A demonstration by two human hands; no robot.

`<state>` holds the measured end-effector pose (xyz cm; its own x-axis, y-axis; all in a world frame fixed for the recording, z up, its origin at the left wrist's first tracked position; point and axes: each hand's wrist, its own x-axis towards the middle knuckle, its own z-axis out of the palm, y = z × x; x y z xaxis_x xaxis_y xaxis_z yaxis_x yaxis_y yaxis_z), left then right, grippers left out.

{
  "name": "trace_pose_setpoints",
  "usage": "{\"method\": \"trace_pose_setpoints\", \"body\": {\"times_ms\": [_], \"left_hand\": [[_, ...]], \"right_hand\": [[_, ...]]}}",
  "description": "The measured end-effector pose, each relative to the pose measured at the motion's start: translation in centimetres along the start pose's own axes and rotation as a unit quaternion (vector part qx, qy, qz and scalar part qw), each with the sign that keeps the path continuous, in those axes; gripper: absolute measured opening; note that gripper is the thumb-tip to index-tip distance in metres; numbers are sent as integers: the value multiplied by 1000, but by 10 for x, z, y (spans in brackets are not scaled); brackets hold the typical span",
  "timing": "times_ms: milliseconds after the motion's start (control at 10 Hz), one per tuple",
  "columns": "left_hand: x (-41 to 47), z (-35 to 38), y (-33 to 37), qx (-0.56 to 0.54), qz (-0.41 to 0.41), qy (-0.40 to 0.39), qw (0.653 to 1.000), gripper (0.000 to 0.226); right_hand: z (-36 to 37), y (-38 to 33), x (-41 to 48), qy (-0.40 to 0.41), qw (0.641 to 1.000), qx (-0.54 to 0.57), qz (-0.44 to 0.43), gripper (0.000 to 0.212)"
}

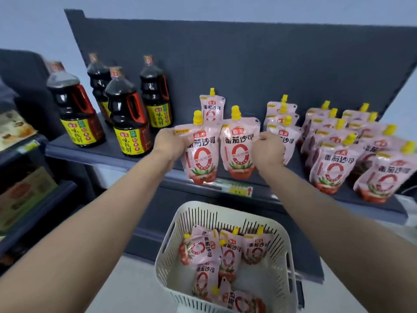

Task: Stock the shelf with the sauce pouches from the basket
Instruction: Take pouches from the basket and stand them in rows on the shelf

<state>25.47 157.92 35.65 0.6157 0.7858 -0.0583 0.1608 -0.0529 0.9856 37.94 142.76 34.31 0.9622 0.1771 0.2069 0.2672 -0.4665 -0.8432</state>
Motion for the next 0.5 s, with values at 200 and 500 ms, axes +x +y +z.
{"method": "trace_pose_setpoints", "body": {"times_ms": [200,500], "left_hand": [[46,-16,22,-35,21,-10,999,22],[99,-8,18,-23,14,-7,1000,23]], "right_hand": [[29,-44,45,24,996,38,71,28],[53,-55,104,-24,989,52,133,36]]}}
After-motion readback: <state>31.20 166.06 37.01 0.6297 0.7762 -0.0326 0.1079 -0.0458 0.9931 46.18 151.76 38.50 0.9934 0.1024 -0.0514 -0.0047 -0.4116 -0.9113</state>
